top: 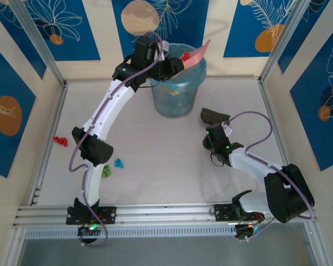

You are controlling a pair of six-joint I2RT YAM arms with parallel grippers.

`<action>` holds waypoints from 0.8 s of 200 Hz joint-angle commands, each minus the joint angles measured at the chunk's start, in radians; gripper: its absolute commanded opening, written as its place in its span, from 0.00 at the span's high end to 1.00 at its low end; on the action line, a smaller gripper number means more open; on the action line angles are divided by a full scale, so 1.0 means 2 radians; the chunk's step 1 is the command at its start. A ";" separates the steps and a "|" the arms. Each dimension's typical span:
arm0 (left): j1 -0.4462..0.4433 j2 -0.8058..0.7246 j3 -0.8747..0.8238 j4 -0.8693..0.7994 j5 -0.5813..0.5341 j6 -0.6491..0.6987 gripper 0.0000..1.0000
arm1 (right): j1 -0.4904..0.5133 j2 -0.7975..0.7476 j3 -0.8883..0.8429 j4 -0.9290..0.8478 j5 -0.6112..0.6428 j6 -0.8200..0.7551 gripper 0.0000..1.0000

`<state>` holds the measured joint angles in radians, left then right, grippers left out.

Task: Sweep away the paper scraps from the table

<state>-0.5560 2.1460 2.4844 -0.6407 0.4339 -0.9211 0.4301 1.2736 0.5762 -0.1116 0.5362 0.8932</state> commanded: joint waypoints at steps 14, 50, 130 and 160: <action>0.022 0.003 -0.034 0.177 0.091 -0.145 1.00 | 0.004 -0.005 0.010 -0.003 -0.004 -0.008 1.00; 0.027 -0.028 -0.112 0.277 0.085 -0.211 1.00 | 0.003 -0.008 0.012 -0.006 0.001 -0.012 1.00; 0.032 -0.107 -0.283 0.455 0.043 -0.302 1.00 | 0.003 -0.011 0.011 -0.008 0.006 -0.016 1.00; 0.032 -0.129 -0.341 0.514 0.023 -0.332 1.00 | 0.004 -0.010 0.010 -0.008 0.008 -0.017 1.00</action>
<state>-0.5056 1.9690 1.8671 0.1959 0.5220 -1.5143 0.4301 1.2720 0.5762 -0.1162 0.5468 0.8707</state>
